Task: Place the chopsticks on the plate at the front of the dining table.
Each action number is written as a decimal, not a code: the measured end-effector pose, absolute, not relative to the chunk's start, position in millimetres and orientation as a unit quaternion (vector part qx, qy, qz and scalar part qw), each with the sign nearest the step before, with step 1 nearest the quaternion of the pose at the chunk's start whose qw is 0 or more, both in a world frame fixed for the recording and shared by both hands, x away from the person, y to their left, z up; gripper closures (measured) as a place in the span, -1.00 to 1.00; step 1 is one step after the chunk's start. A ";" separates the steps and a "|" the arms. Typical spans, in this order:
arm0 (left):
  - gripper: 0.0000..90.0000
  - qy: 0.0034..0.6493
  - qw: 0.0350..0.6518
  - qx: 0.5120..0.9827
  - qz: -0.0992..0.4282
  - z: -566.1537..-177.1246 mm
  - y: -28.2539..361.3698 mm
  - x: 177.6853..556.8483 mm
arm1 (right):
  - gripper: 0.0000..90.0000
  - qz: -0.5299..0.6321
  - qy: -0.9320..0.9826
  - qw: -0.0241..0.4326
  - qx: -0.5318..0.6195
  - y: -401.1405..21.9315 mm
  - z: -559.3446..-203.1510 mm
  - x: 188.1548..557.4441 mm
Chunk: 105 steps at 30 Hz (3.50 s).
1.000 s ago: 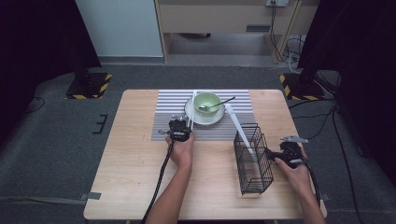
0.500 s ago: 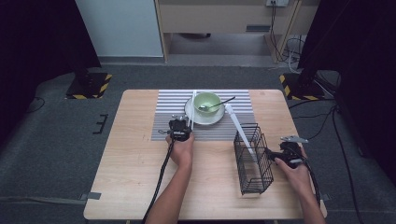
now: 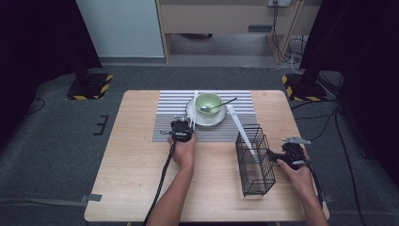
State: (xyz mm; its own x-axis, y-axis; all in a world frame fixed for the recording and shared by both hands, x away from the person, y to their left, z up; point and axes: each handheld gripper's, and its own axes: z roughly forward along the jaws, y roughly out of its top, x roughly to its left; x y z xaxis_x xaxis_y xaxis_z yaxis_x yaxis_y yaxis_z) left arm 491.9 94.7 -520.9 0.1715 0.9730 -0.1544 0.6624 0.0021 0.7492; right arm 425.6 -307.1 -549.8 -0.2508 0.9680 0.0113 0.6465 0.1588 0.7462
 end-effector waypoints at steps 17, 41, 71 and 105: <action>0.75 0.606 0.364 0.673 0.217 -519.2 93.8 490.0 | -0.68 0.326 0.720 0.246 0.560 -307.2 -549.8 425.6; 0.02 0.574 0.379 0.680 0.253 -504.6 93.3 466.4 | -0.68 0.326 0.720 0.246 0.560 -307.1 -549.8 425.7; -0.14 0.549 0.404 0.689 0.247 -535.9 87.0 476.7 | -0.68 0.327 0.721 0.245 0.560 -307.3 -549.9 425.5; 0.47 0.550 0.400 0.687 0.255 -536.4 85.9 476.1 | -0.68 0.327 0.721 0.245 0.559 -307.7 -549.9 425.3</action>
